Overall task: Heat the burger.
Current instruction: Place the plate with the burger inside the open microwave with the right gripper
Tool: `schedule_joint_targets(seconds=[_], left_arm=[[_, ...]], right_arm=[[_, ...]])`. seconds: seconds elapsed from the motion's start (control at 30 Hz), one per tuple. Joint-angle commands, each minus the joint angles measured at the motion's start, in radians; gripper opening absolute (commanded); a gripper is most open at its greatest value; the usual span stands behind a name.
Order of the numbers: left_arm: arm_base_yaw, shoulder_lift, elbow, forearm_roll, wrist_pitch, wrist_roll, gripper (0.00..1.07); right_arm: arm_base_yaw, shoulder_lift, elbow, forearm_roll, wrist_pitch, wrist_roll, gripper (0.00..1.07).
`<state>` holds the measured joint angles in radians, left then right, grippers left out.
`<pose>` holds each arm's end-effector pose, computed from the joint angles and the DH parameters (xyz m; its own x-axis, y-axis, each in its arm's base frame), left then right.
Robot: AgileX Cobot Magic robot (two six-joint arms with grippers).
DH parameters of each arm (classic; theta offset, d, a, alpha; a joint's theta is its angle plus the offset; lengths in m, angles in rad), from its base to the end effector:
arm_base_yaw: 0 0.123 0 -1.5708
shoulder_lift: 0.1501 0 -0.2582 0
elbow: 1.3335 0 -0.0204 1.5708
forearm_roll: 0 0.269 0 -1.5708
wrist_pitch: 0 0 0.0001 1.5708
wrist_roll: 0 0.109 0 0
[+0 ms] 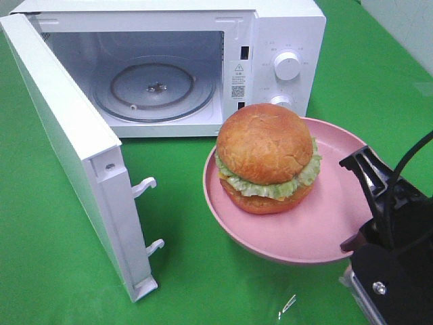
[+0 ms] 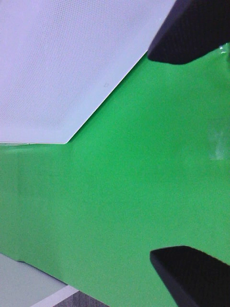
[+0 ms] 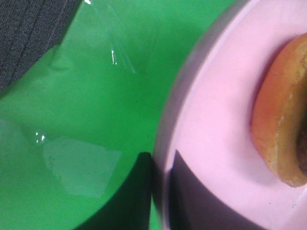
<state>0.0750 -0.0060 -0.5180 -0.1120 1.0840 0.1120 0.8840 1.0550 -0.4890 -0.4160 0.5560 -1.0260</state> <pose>0.0504 -0.0070 0.2819 -0.4502 0.0254 -0.8926 0.0401 0.9992 0.0083 0.1535 0.1505 0.1689 0.5719 -0.8169 0.0754 -0.6489 -0.5067 -0.5677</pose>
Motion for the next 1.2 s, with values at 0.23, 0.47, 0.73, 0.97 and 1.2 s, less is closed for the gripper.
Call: schedule_joint_targets(seconds=[0.23,0.47,0.73,0.97,1.2], left_arm=[[-0.002,-0.006,0.002,-0.001,-0.014,0.0,0.95],[-0.002,-0.006,0.002,-0.001,-0.014,0.0,0.95],[-0.002,-0.006,0.002,-0.001,-0.014,0.0,0.95],[-0.002,-0.006,0.002,-0.001,-0.014,0.0,0.95],[-0.002,-0.006,0.002,-0.001,-0.014,0.0,0.95]], right_arm=[[-0.197,-0.008,-0.01,0.243,-0.093,-0.385,0.0],[-0.264,-0.008,-0.01,0.398,-0.102,-0.557,0.0],[-0.291,-0.007,-0.01,0.489,-0.108,-0.611,0.0],[-0.288,0.042,-0.027,0.501,-0.108,-0.611,0.0],[-0.288,0.115,-0.097,0.501,-0.136,-0.621,0.0]])
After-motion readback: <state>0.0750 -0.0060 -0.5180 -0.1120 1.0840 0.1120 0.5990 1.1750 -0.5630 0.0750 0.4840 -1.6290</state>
